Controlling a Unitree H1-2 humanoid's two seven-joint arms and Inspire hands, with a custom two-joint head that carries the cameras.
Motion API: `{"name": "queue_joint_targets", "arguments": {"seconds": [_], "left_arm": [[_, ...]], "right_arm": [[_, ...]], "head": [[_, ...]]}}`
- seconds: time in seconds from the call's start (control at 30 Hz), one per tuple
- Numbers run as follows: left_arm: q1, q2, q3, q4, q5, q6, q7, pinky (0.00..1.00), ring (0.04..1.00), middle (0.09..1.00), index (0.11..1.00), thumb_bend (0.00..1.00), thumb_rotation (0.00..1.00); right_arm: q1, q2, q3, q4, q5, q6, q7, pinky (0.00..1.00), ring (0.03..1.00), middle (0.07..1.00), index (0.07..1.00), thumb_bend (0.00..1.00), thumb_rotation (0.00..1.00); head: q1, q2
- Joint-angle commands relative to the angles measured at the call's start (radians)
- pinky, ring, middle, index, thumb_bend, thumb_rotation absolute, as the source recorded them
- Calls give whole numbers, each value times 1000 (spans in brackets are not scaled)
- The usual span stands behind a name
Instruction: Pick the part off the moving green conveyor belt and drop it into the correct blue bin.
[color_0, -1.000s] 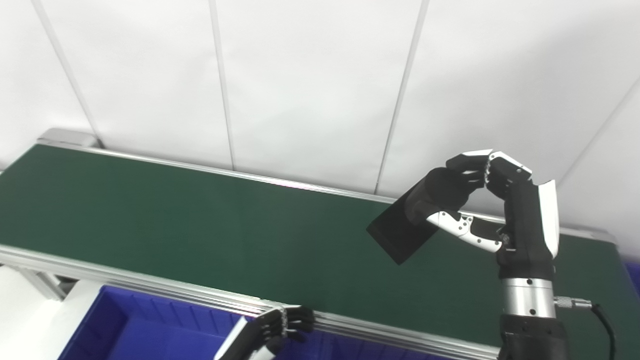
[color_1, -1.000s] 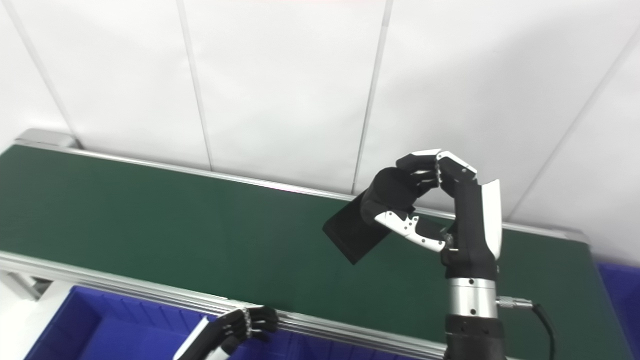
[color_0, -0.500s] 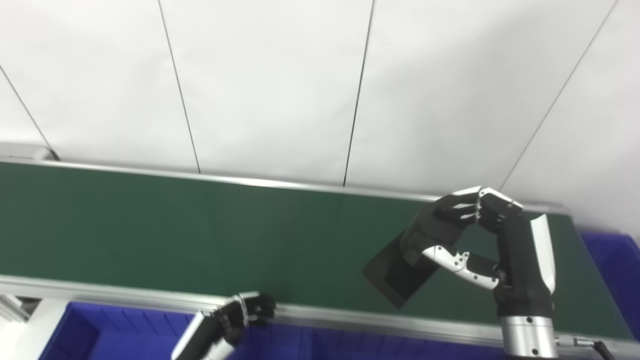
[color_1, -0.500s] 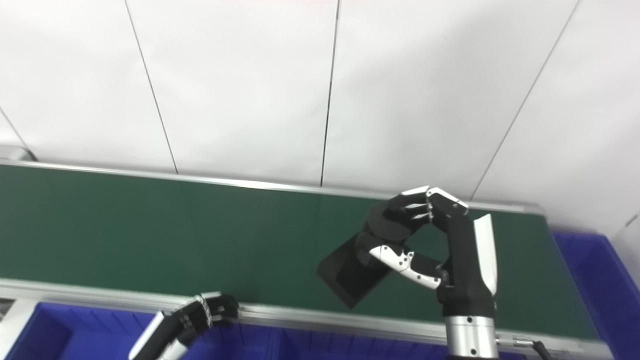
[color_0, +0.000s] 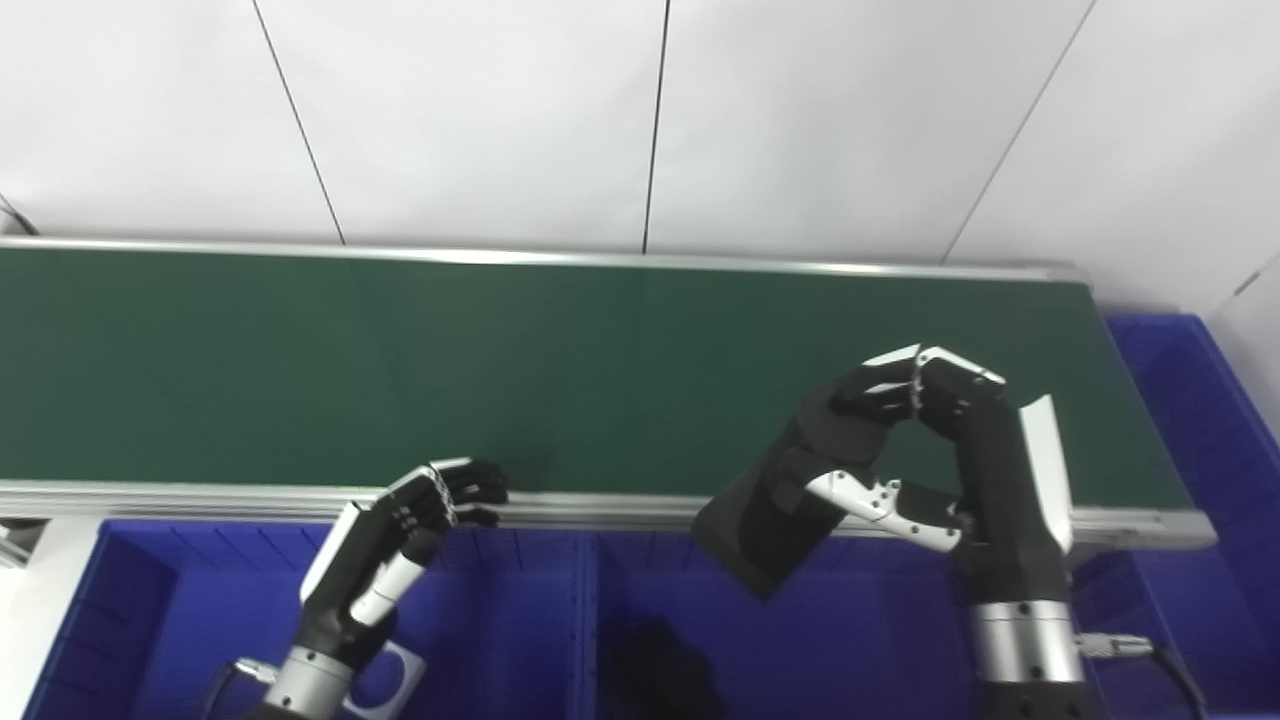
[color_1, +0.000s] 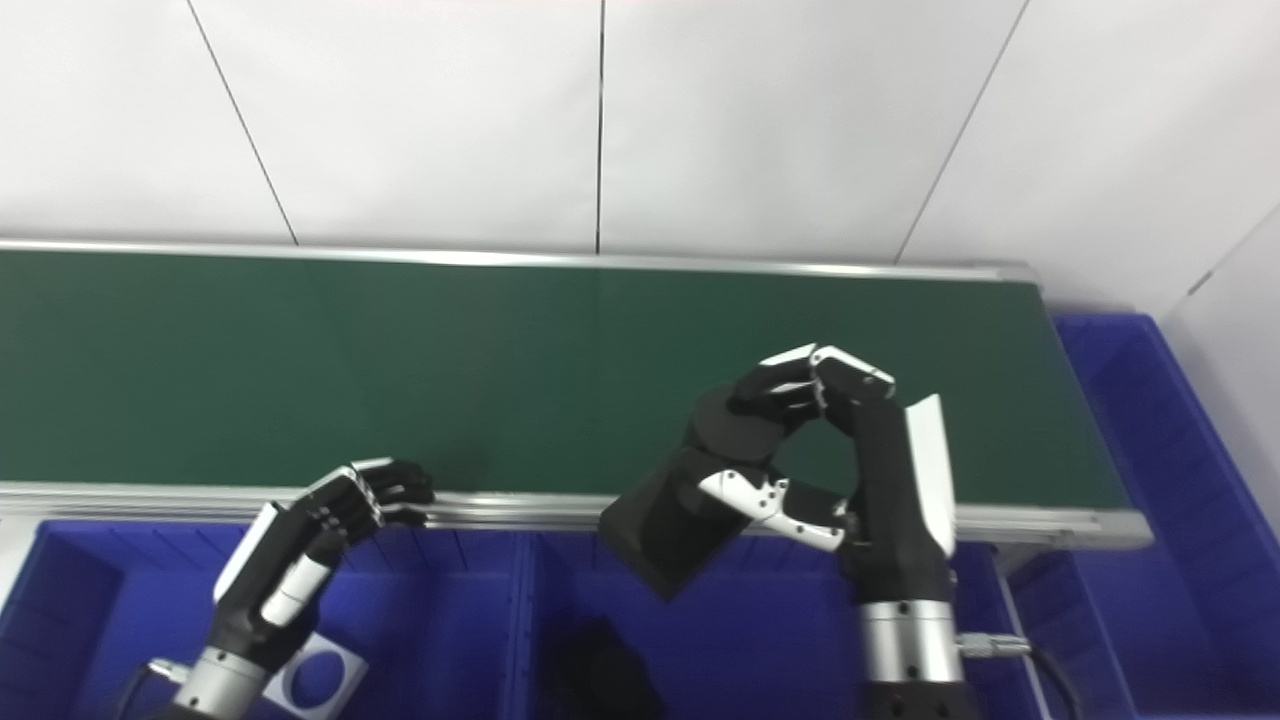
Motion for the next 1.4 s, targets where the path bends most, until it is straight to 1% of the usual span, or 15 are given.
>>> {"name": "queue_joint_targets", "arguments": {"seconds": [0.0,0.13,0.23,0.27,0.3,0.33,0.4,0.5,0.57,0.63,0.73,0.83,1.03,1.37], "left_arm": [[-8,6,4,-52,-22,6,-9,635,692,720,703,733,767],[-2,10,5,-80,-25,28,-10,637,693,719,703,737,771],[1,10,7,-90,-27,35,-11,636,691,716,704,732,775],[4,11,7,-97,-27,40,-10,637,691,716,703,734,776],[5,11,7,-102,-25,41,-9,637,690,715,703,733,776],[7,12,8,-110,-21,43,-8,634,689,715,704,732,781],[9,12,9,-119,-19,48,-7,629,687,714,707,728,789],[10,15,10,-132,-26,65,-10,630,690,718,711,735,787],[12,15,12,-141,-29,76,-10,630,690,716,707,764,788],[13,17,13,-147,-33,83,-12,632,692,718,707,781,786],[15,17,16,-152,-39,88,-18,627,689,722,710,778,778],[19,17,18,-162,-33,94,-18,627,690,722,710,774,780],[24,17,22,-178,-33,111,-18,631,692,721,709,771,783],[24,22,27,-191,-28,120,-21,626,691,717,706,775,794]], "right_arm": [[20,13,17,-3,-8,-24,-4,401,470,523,444,501,0],[53,19,39,48,-13,-49,-17,394,471,527,440,501,0],[60,19,47,80,-16,-65,-27,383,471,529,441,500,0],[62,18,47,85,-16,-68,-29,383,472,528,441,500,0],[62,18,48,94,-16,-69,-31,384,473,527,440,500,0],[63,18,48,100,-15,-69,-32,383,471,529,441,500,0],[62,15,49,112,-12,-70,-35,397,468,529,440,501,0],[59,8,50,136,-12,-47,-30,418,470,525,438,501,0],[59,4,54,156,-18,-37,-26,422,471,523,437,501,0],[60,1,60,180,-25,-38,-27,400,468,527,442,501,0],[56,-5,69,221,-35,-50,-34,371,476,533,448,499,0],[51,-14,76,257,-40,-72,-45,363,474,534,449,499,0],[47,-29,88,297,-57,-89,-58,350,466,536,456,499,0],[39,-62,125,350,-157,-92,-73,357,467,533,458,499,0]], "head": [[-2,12],[-4,32],[-5,38],[-4,51],[-4,51],[-8,62],[-8,63],[-12,77],[-11,80],[-9,82],[-7,85],[-9,91],[-8,99],[-29,112]]}}
